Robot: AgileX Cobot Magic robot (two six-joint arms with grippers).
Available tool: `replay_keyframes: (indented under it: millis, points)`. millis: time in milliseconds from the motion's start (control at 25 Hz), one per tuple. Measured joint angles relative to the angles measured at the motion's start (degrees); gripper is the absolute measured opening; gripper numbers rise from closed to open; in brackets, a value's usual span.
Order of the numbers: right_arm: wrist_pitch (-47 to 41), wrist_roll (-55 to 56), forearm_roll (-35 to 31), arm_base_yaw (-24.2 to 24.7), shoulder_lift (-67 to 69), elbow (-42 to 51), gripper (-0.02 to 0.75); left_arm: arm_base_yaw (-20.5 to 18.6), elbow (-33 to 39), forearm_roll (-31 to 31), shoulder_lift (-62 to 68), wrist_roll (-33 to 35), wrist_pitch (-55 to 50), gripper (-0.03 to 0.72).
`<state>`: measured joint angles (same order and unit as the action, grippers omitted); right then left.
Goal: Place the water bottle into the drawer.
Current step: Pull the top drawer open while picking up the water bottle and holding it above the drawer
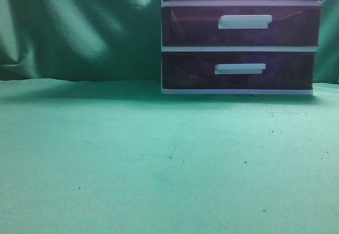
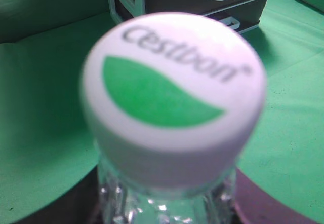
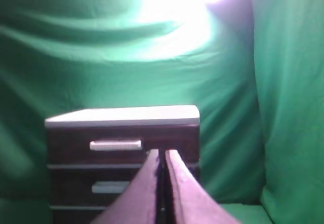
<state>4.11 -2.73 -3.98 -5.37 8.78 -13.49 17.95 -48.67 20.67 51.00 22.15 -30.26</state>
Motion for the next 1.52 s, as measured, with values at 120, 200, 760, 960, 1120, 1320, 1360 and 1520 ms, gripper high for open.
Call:
replay_keyframes:
  millis: [120, 200, 760, 960, 1120, 1320, 1360, 1520]
  points:
    - [-9.81, -1.08, -0.79, 0.0, 9.37, -8.98, 0.0, 0.0, 0.0, 0.0, 0.0, 0.09, 0.0, 0.276]
    - [-15.38, -0.85, -0.91, 0.0, 15.52, -14.54, 0.0, 0.0, 0.0, 0.0, 0.0, 0.13, 0.0, 0.276]
    - [-2.56, -48.15, 3.28, 0.0, 51.06, -27.98, 0.0, 0.0, 0.0, 0.0, 0.0, 0.13, 0.0, 0.276]
    - [13.61, -63.88, 4.59, -0.26, 62.36, -29.08, 0.049, 0.0, 0.0, 0.0, 0.0, 0.22, 0.0, 0.276]
    - [16.88, -65.62, 7.91, -2.82, 70.16, -34.06, 0.181, 0.0, 0.0, 0.0, 0.0, 0.22, 0.0, 0.276]
    - [17.74, -65.97, 13.32, -4.9, 79.5, -41.45, 0.219, 0.0, 0.0, -0.1, 0.0, 0.22, 0.0, 0.276]
    - [17.74, -65.97, 14.2, -4.9, 80.96, -42.58, 0.219, 0.0, 0.0, -0.1, 0.0, 0.22, 0.0, 0.276]
    - [17.74, -65.97, 16.0, -5.02, 84.99, -45.86, 0.219, 0.0, 0.0, -0.1, 0.0, 0.22, -0.14, 0.276]
